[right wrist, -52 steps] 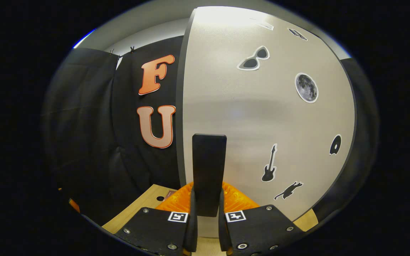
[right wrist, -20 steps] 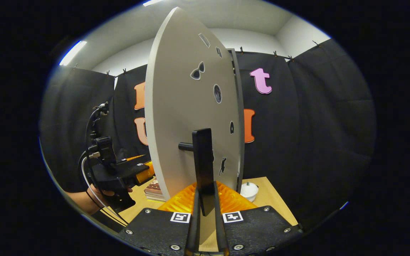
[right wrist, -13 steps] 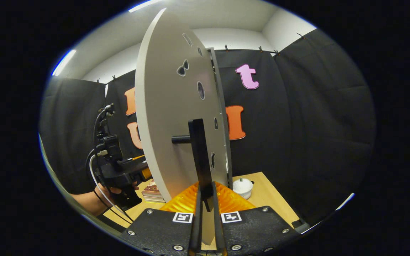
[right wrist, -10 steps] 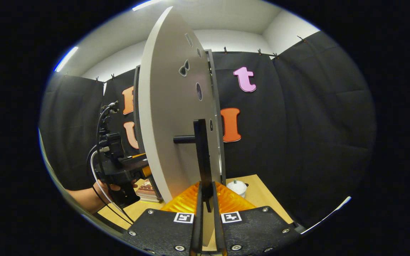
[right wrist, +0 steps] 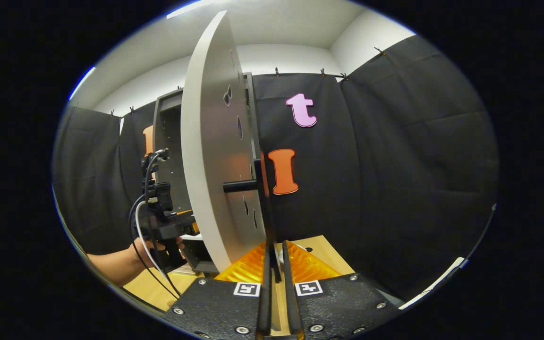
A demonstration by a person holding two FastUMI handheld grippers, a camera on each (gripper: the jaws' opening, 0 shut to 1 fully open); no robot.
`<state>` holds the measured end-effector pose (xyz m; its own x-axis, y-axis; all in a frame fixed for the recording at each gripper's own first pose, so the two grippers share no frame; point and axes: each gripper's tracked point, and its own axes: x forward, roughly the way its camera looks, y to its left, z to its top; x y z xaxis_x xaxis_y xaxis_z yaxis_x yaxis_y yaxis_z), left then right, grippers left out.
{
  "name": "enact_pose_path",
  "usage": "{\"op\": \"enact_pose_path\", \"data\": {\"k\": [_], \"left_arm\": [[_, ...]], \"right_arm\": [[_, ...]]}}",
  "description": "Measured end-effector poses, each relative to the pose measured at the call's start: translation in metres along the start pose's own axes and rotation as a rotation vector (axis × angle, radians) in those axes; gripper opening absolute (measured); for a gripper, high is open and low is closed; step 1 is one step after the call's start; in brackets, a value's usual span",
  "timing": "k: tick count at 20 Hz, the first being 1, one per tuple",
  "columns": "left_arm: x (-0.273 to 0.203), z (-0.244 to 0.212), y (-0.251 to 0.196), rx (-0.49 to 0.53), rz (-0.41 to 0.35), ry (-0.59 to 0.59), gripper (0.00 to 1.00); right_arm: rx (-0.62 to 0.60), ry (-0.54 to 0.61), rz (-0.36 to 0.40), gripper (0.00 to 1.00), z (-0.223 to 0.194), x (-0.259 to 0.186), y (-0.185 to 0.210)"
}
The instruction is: Open the cabinet door with the right hand, grasp the bottle in the cabinet with the left hand and place it on the coaster, then close the cabinet door with the right hand.
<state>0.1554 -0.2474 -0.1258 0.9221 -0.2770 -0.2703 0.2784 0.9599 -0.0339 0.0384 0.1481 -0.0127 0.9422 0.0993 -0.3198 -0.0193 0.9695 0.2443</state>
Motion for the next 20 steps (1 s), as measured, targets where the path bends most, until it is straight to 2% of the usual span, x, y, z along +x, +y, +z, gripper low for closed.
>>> {"op": "enact_pose_path", "data": {"k": [1, 4, 5, 6, 7, 8, 10, 11, 13, 19, 20], "left_arm": [[-0.008, -0.009, 0.003, -0.003, 0.002, 0.007, 0.93], [0.012, -0.019, 0.003, -0.003, 0.004, 0.040, 0.93], [0.019, -0.022, 0.002, 0.004, 0.003, 0.048, 0.93], [0.026, -0.025, 0.001, 0.010, 0.002, 0.055, 0.93], [0.032, -0.027, 0.001, 0.012, 0.005, 0.061, 0.93], [0.040, -0.030, 0.001, 0.016, 0.008, 0.070, 0.93], [0.058, -0.038, 0.005, 0.026, 0.031, 0.088, 0.93], [0.067, -0.041, 0.005, 0.022, 0.032, 0.096, 0.93], [0.082, -0.046, 0.008, 0.007, 0.040, 0.111, 0.93], [0.106, -0.068, 0.015, -0.044, 0.008, 0.162, 0.93], [0.108, -0.065, 0.019, -0.041, 0.008, 0.152, 0.90]], "right_arm": [[-0.013, -0.011, -0.011, 0.17, 0.002, -0.004, -0.003], [-0.006, -0.032, -0.002, 0.26, 0.011, -0.018, -0.003], [-0.005, -0.040, -0.006, 0.37, 0.013, -0.022, -0.003], [-0.009, -0.047, -0.016, 0.35, 0.018, -0.030, -0.005], [-0.016, -0.057, -0.028, 0.39, 0.021, -0.033, -0.008], [-0.022, -0.066, -0.042, 0.48, 0.024, -0.037, -0.011], [-0.030, -0.065, -0.065, 0.53, 0.021, -0.042, -0.015], [-0.034, -0.060, -0.075, 0.64, 0.018, -0.041, -0.019], [-0.045, -0.048, -0.100, 0.72, 0.015, -0.041, -0.027], [-0.010, -0.027, -0.128, 0.74, 0.006, -0.043, -0.039], [-0.008, -0.024, -0.128, 0.74, 0.005, -0.040, -0.041]]}}
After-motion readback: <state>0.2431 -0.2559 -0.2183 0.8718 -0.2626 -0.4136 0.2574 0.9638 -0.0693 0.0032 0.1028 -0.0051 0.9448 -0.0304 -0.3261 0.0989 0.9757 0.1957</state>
